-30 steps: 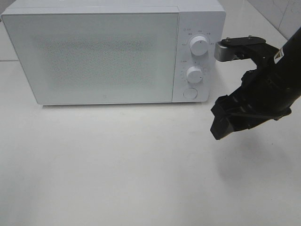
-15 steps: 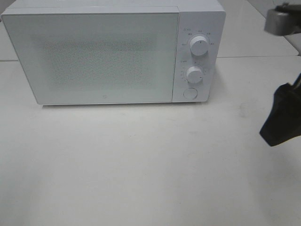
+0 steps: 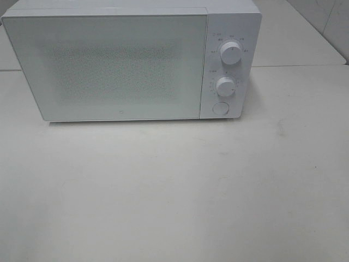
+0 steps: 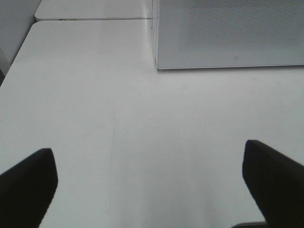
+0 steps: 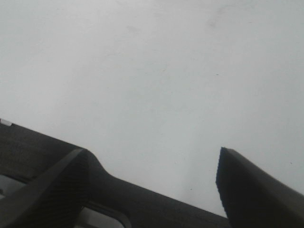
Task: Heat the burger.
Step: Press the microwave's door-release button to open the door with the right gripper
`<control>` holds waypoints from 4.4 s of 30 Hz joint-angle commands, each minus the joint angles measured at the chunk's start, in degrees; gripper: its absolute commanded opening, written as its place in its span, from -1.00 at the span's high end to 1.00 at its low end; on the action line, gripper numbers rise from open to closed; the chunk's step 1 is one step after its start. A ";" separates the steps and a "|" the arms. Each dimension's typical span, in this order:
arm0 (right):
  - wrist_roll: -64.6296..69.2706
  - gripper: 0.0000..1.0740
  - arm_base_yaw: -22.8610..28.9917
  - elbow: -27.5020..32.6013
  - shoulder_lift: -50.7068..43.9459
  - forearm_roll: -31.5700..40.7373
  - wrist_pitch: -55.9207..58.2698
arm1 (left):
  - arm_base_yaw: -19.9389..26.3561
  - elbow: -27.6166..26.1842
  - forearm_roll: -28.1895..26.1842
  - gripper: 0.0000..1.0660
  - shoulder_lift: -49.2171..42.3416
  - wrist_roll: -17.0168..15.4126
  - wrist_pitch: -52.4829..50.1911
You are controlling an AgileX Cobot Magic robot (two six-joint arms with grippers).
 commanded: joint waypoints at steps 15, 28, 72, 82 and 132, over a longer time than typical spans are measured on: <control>0.52 -0.40 -1.49 10.66 -30.65 -4.98 -0.23 | 0.17 0.17 0.06 -0.83 -1.09 -0.40 -0.52; 1.20 -0.40 -1.49 15.30 -33.29 -4.30 -8.71 | 0.17 0.17 0.06 -0.83 -0.46 -0.40 -0.52; 2.75 -0.42 -1.49 14.84 -4.47 -4.24 -34.32 | 0.17 0.17 0.06 -0.83 -0.46 -0.40 -0.52; 2.75 -0.42 -1.49 15.13 5.56 -4.13 -46.12 | 0.17 0.17 0.06 -0.83 -0.46 -0.40 -0.52; -6.65 -0.42 25.61 26.18 61.71 30.31 -144.73 | 0.17 0.17 0.06 -0.83 -0.46 -0.40 -0.52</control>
